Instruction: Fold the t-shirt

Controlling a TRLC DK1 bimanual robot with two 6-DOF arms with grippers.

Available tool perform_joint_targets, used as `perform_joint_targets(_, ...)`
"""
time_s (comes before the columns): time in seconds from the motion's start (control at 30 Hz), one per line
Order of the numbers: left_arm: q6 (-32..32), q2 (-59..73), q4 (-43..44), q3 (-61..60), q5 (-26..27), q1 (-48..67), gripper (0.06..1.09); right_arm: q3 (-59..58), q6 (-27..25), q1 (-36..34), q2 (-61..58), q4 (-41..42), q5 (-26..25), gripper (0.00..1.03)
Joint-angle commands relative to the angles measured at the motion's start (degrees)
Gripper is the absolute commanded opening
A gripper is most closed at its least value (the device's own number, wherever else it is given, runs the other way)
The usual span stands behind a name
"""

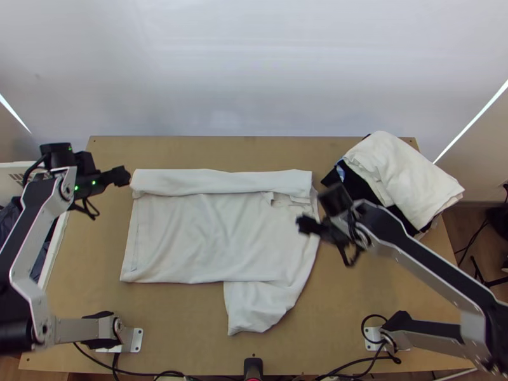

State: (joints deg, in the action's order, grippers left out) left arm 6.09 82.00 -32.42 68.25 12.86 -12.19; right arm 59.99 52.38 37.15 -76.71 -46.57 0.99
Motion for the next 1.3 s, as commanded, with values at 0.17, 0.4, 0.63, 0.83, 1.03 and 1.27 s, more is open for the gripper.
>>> perform_joint_targets(0.17, 0.5, -10.9, -2.3, -8.3, -0.4, 1.9, 1.03, -12.0, 8.4, 14.4, 17.9, -14.5, 6.4, 0.95)
perform_joint_targets(0.4, 3.5, -12.1, -2.4, -9.1, -3.6, 5.4, 1.03, -13.9, 14.1, 21.7, 12.5, -7.5, 1.7, 0.95)
perform_joint_targets(0.63, 5.3, -14.1, -2.4, -10.9, -6.3, 7.6, 1.03, -11.3, 13.2, 28.5, -3.1, -5.1, 3.0, 0.94)
perform_joint_targets(0.83, 5.8, -14.7, -2.0, -11.4, -7.4, 8.6, 1.03, -4.5, 14.4, 32.8, -11.1, -6.3, 4.7, 0.85)
perform_joint_targets(1.03, 5.8, -15.1, -2.1, -11.4, -7.4, 8.6, 1.03, 0.6, 15.6, 34.5, -12.2, -6.4, 4.6, 0.78)
perform_joint_targets(1.27, 5.7, -14.1, -1.4, -10.2, -7.4, 8.8, 1.03, 4.8, 18.1, 36.8, -14.1, -9.4, 4.9, 0.67)
